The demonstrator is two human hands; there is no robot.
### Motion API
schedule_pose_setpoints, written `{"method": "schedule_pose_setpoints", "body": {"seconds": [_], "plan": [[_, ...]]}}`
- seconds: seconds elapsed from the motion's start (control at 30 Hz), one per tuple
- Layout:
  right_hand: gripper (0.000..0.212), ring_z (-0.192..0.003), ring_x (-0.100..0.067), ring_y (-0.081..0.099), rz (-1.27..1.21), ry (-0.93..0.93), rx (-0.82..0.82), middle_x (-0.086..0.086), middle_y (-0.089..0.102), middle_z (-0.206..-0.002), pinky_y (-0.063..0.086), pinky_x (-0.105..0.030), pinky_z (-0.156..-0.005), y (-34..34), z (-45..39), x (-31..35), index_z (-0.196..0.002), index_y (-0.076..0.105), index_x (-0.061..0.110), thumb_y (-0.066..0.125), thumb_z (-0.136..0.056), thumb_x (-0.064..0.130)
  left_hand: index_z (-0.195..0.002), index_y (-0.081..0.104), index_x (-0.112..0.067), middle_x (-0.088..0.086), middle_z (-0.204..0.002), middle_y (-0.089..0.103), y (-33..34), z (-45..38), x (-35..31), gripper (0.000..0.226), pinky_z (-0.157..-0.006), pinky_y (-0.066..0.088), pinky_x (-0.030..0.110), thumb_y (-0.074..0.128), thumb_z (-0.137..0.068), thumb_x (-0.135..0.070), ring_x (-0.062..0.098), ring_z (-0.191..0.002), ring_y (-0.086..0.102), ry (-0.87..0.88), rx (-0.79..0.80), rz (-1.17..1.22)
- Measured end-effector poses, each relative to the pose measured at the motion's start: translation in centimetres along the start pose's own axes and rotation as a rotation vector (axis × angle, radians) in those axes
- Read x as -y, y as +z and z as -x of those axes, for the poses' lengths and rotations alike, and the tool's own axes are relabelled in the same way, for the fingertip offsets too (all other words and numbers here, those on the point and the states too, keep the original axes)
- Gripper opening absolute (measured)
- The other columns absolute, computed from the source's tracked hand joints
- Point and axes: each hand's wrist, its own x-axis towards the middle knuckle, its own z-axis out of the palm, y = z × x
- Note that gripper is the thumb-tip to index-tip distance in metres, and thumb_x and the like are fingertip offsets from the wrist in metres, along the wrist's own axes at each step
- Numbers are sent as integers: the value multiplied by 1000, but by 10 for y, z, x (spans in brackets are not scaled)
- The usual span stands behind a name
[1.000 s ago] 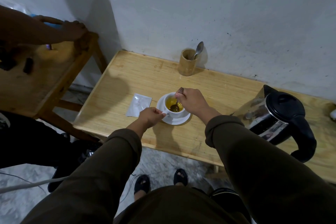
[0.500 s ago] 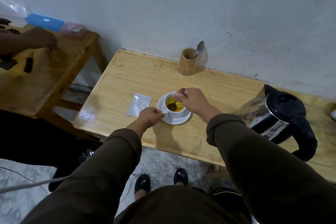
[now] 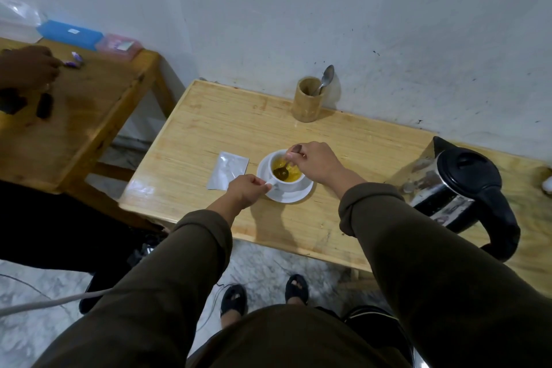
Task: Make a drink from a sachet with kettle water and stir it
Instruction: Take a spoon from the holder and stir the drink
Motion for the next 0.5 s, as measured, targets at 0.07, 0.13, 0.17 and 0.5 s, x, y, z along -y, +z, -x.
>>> {"method": "schedule_pose_setpoints", "body": {"seconds": [0.07,0.13,0.17,0.5], "plan": [[27,-99,-26,62,15,13,-5,-10,71,-103,51,-39,-88,-1,-1,-2,-99,71,13,48,-95,28,-114,65,-8,8,-127,63,0,0,0,41,-102,46,38,60,-88,-39,26,-118,56,-4,1,9],[27,-99,-27,61,84,30,-33,-10,70,-104,50,-37,-85,-1,-3,-2,-100,69,14,45,-96,26,-115,64,-8,9,-126,63,0,1,-1,41,-101,46,38,60,-88,-38,26,-117,56,-9,-1,14],[26,-99,-26,61,112,44,-53,-9,70,-105,49,-35,-82,-1,-3,-2,-102,68,15,45,-96,25,-115,64,-8,10,-126,63,0,1,-1,41,-101,46,38,60,-88,-38,26,-117,57,-9,0,16],[32,-100,-25,63,40,50,10,-7,73,-103,50,-39,-91,-1,0,0,-99,73,14,47,-95,32,-117,64,-8,10,-126,63,0,1,-1,43,-101,47,38,60,-88,-39,27,-116,57,-9,7,10]]}}
